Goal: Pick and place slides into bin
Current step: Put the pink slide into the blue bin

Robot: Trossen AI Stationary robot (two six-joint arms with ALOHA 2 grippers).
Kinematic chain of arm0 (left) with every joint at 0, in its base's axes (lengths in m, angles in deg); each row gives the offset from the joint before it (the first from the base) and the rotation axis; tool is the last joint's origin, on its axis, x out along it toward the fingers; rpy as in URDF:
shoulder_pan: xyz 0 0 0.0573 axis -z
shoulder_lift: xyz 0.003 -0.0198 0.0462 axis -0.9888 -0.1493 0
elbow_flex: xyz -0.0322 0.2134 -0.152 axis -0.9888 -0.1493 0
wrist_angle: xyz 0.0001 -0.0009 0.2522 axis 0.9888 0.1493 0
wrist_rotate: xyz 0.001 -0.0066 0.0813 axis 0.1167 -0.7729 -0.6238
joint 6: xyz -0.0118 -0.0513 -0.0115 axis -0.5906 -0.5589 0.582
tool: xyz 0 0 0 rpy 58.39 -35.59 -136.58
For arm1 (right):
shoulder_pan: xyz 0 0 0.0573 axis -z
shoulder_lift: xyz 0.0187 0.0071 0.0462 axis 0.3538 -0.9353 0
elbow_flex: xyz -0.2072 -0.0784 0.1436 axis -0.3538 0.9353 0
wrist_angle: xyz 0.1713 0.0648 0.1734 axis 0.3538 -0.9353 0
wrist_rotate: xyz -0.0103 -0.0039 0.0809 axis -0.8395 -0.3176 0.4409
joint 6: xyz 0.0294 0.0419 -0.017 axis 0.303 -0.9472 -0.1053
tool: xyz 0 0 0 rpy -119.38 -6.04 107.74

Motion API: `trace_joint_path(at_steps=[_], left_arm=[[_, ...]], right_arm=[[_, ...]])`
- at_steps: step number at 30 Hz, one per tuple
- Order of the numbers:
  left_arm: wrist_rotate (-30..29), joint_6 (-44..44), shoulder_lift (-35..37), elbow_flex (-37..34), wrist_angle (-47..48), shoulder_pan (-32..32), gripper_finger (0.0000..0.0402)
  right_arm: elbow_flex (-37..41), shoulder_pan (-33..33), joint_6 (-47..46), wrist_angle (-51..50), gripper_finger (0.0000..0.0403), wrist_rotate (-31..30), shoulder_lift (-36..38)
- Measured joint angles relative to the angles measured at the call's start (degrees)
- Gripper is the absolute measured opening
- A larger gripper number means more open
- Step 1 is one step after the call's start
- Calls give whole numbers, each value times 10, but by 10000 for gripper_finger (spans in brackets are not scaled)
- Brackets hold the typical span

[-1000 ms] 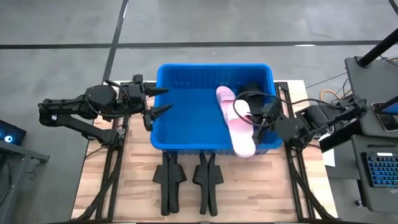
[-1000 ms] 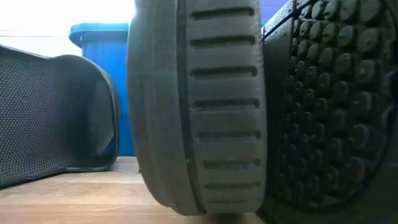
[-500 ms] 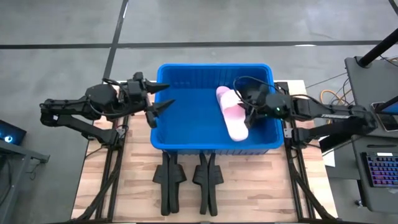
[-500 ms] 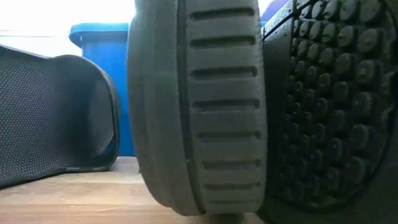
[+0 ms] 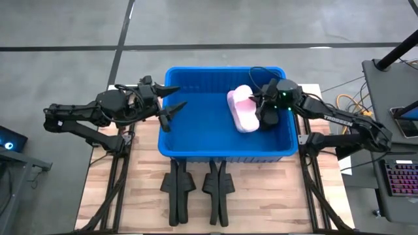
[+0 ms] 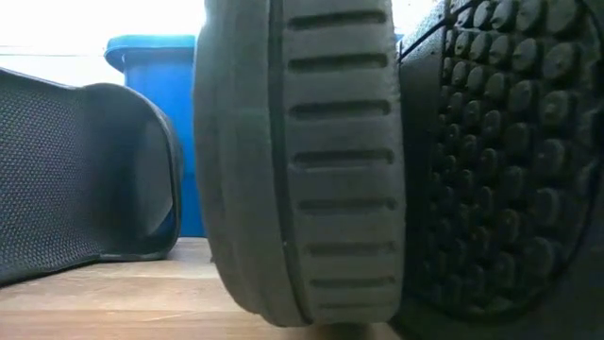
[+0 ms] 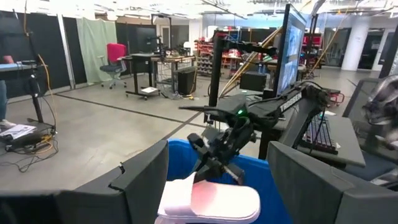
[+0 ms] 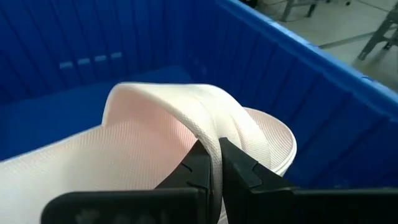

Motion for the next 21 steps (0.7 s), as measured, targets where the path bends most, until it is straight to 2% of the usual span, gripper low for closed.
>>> trace_joint_path(at_steps=[8, 21], left_arm=[[-17, 0, -7, -1, -3, 0, 259], [-25, 0, -11, -1, -3, 0, 259]], right_arm=[[-1, 54, 15, 62, 11, 70, -104], [-10, 107, 17, 82, 11, 102, -188]])
